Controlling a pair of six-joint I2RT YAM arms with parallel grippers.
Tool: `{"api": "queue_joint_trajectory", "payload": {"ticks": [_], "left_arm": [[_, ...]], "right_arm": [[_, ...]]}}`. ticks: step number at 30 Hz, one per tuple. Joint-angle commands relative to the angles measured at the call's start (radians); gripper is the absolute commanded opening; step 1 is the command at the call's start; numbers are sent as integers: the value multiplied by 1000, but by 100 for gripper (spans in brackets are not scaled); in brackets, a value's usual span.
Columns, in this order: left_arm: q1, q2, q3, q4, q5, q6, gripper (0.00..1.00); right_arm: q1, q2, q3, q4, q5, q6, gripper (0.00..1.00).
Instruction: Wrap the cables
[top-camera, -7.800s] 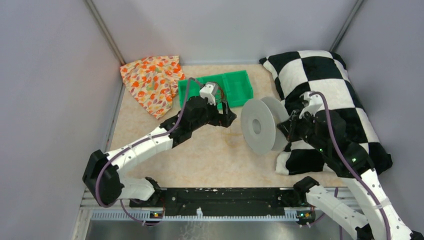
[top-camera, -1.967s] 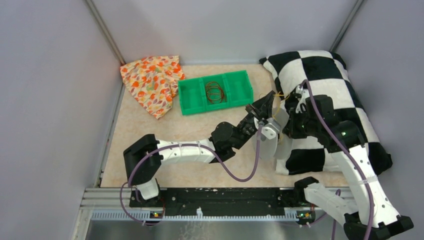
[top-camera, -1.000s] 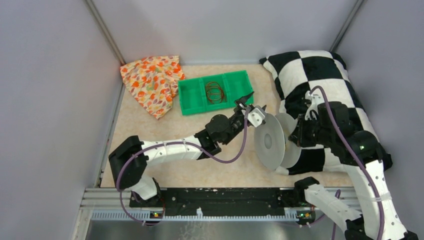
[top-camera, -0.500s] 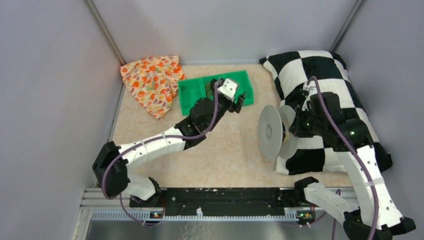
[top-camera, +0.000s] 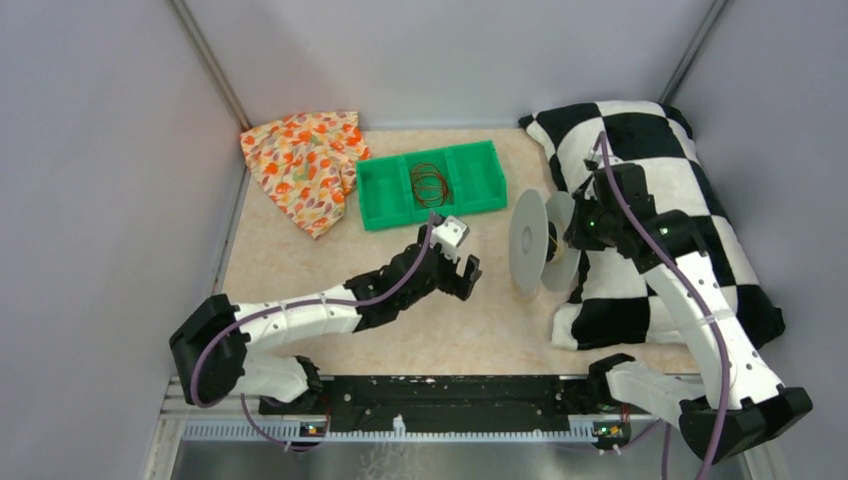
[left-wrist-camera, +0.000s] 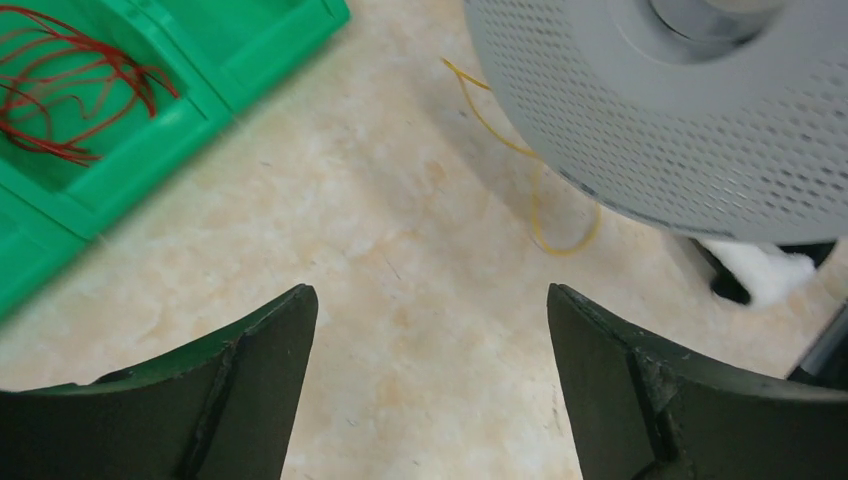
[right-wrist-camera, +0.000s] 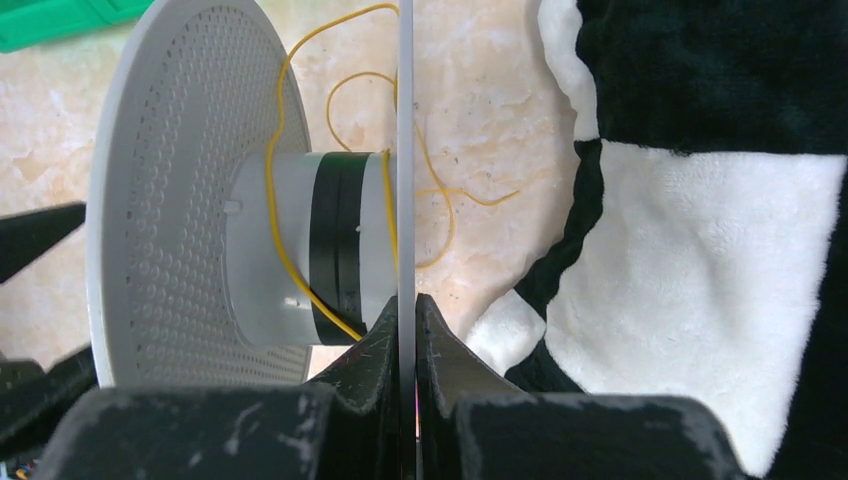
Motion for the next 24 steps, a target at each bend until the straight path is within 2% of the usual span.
{"api": "queue_joint_trajectory", "payload": {"ticks": [1, 4, 12, 24], "left_arm": [[-37, -49, -57, 42, 31, -69, 93], [-45, -43, -95, 64, 69, -65, 98], [-119, 2, -241, 326, 121, 59, 99], [-185, 253, -177, 616, 53, 60, 97]], "right_arm": [[-5, 6, -16, 136, -19, 20, 0], [-10, 20, -34, 154, -30, 26, 0], [-29, 41, -54, 180, -42, 34, 0], [-69, 40, 11, 149, -116, 34, 0]]}}
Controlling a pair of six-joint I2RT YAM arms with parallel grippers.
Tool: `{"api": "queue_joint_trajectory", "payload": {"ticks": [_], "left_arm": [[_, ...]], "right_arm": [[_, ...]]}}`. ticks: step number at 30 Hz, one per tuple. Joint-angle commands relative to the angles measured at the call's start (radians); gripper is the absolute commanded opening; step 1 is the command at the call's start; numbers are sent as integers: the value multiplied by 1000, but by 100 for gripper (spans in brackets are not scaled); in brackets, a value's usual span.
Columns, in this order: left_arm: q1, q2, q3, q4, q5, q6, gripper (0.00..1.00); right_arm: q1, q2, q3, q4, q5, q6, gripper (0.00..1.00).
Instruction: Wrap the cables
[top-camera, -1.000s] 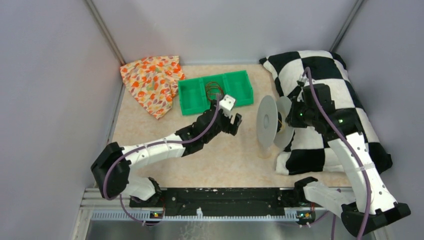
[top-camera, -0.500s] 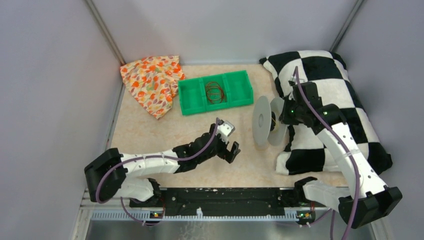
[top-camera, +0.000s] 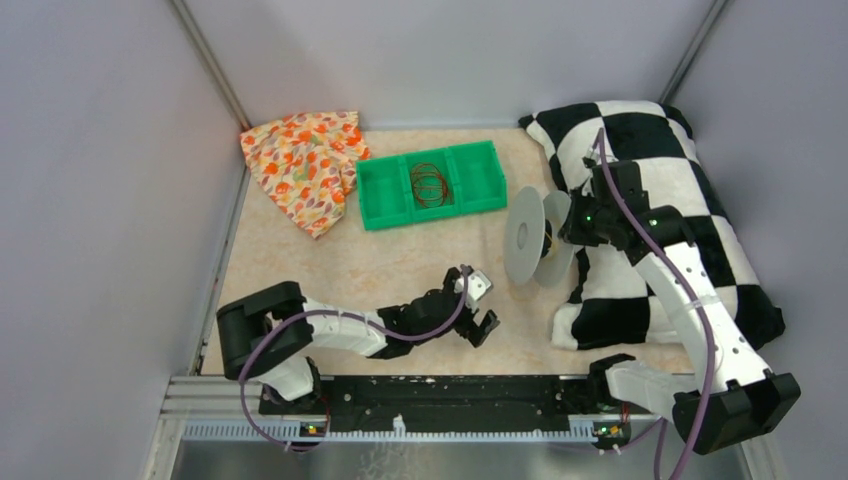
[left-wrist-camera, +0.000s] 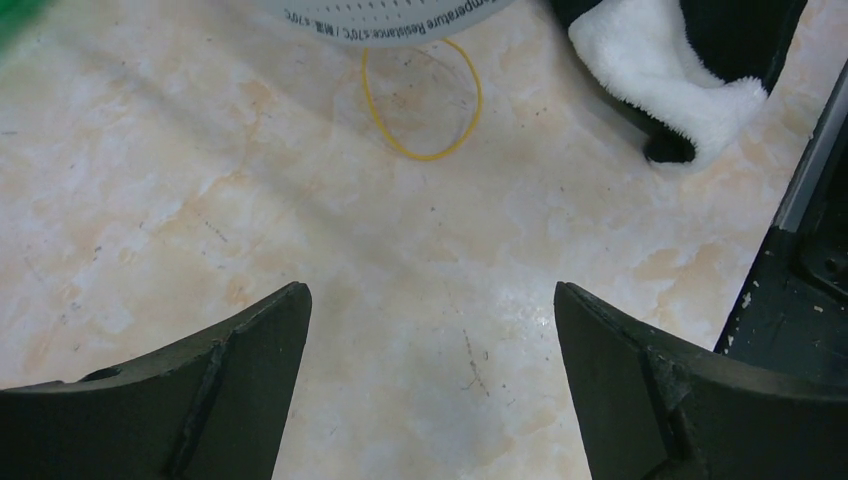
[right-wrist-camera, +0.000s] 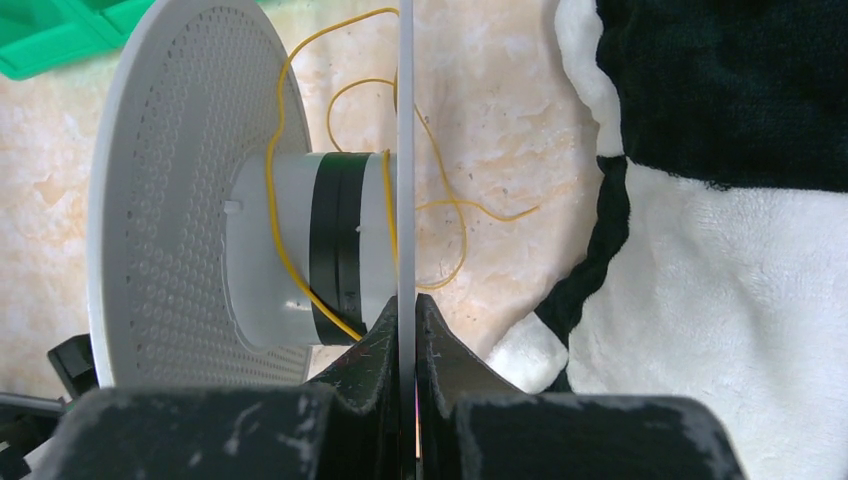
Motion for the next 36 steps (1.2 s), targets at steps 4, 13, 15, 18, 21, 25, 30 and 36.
{"api": "queue_joint_trajectory", "payload": {"ticks": [4, 13, 15, 18, 21, 25, 30, 36], "left_arm": [[-8, 144, 36, 381, -3, 98, 95], [-18, 388, 70, 795, -94, 146, 91], [-30, 410, 83, 815, -137, 148, 90], [-36, 437, 107, 822, -188, 142, 91], [-36, 475, 152, 797, -209, 138, 92], [-36, 528, 213, 779, -208, 136, 90], [-37, 524, 198, 761, -257, 84, 86], [-39, 488, 141, 732, -270, 14, 86]], "right_arm": [[-8, -33, 117, -5, -66, 18, 0], [-10, -59, 185, -56, -87, 52, 0], [-9, -63, 189, -60, -88, 58, 0], [-8, -66, 194, -67, -92, 61, 0], [-10, -72, 202, -72, -93, 65, 0], [-9, -78, 211, -79, -91, 71, 0], [-10, -89, 231, -86, -92, 81, 0], [-10, -85, 244, -84, -92, 83, 0]]}}
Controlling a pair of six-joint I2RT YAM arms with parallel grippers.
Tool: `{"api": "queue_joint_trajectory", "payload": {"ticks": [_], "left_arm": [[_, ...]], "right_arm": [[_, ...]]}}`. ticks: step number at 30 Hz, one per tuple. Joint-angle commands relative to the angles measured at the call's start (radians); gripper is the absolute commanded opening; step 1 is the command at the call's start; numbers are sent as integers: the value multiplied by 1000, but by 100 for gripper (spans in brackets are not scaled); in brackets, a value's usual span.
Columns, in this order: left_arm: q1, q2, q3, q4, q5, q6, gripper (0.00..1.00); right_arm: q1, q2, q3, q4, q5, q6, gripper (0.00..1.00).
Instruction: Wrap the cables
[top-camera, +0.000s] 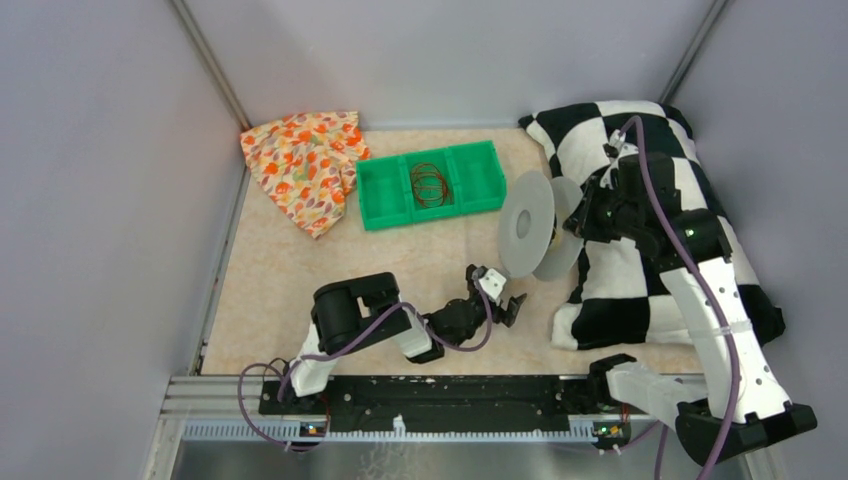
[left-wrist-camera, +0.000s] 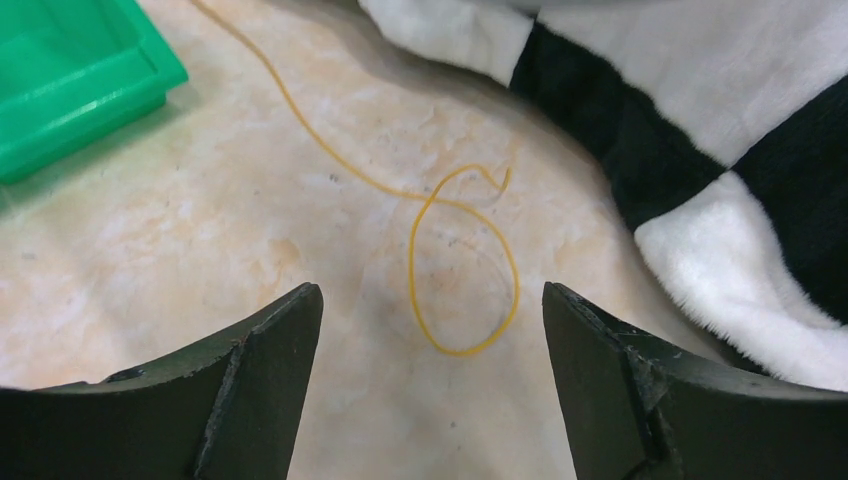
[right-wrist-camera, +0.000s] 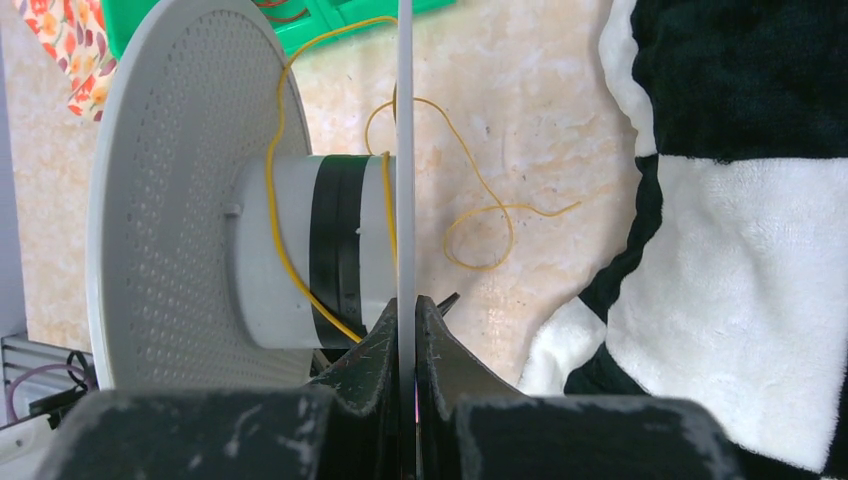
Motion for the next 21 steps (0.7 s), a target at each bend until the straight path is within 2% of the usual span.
{"api": "queue_joint_trajectory", "payload": {"ticks": [1, 11, 15, 18, 21], "left_arm": [[-7, -48, -42, 5, -23, -85, 86], [-40, -73, -95, -21, -82, -120, 93], [-42, -6, -42, 13, -125, -102, 97], [-42, 58, 18, 63, -162, -83, 95], [-41, 90, 87, 9, -175, -79, 91]], "right_arm": [[-8, -27, 65, 56, -21, 28, 0], [-15, -14, 80, 71, -51, 38, 0], [-17, -7, 98, 71, -59, 38, 0], [-17, -2, 106, 70, -62, 39, 0], [-17, 0, 112, 71, -72, 40, 0]]}}
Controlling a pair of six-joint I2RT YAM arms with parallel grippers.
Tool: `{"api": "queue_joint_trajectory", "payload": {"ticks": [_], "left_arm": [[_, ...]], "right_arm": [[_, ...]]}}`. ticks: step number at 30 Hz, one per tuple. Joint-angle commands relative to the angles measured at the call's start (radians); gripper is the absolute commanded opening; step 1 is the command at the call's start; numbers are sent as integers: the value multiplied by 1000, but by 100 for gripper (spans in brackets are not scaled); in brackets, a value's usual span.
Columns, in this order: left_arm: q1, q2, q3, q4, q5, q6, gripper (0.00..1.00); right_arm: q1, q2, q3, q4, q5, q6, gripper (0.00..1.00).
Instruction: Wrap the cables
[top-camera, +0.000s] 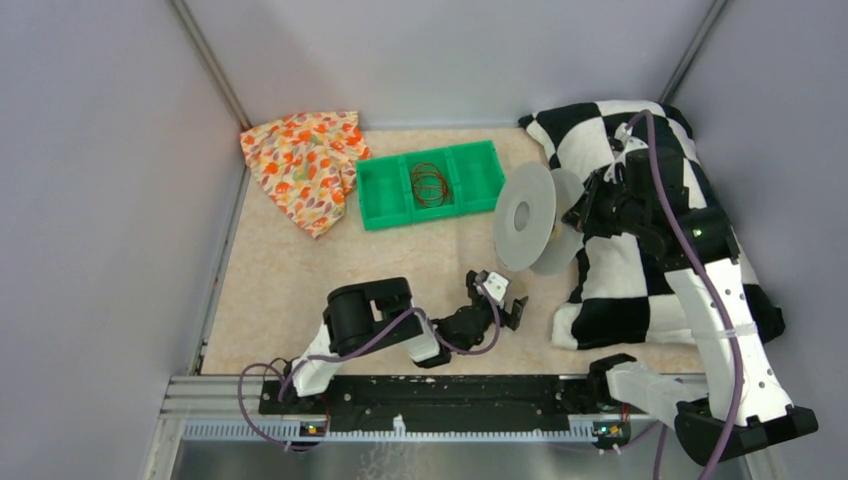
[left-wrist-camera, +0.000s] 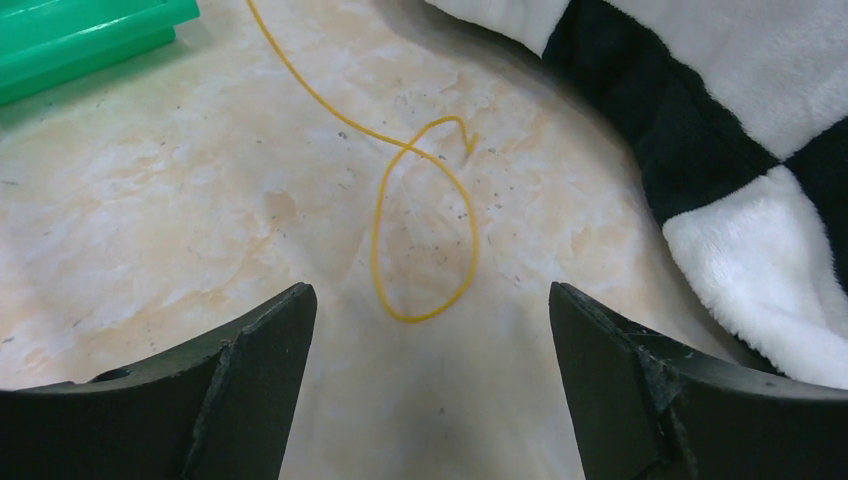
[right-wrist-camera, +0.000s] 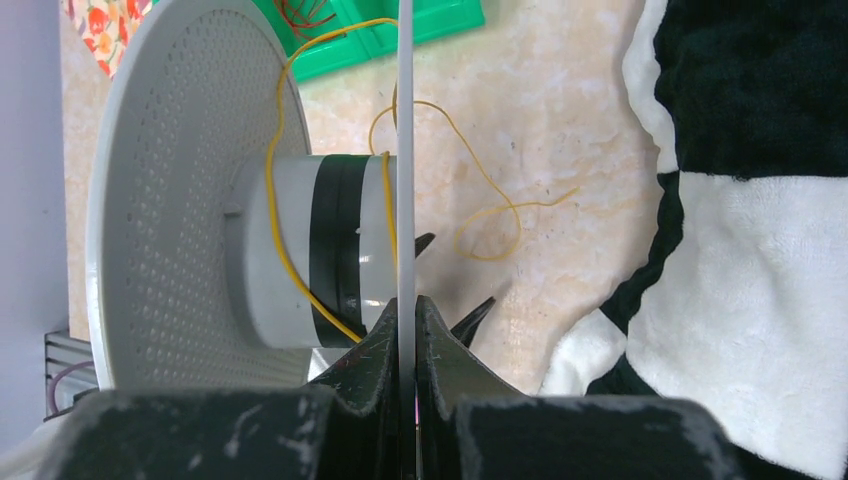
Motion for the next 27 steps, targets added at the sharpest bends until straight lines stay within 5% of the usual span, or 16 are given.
{"api": "queue_joint_trajectory", "payload": {"ticks": [1, 10, 27], "left_arm": [[-2, 48, 94, 18, -65, 6, 90], [13, 70, 86, 99, -79, 41, 61], [87, 127, 82, 96, 82, 6, 56]], "right_arm": [[-10, -3, 66, 68, -40, 21, 0], [-9, -4, 70, 70, -57, 29, 0], [-10, -12, 75, 55, -54, 34, 0]]}}
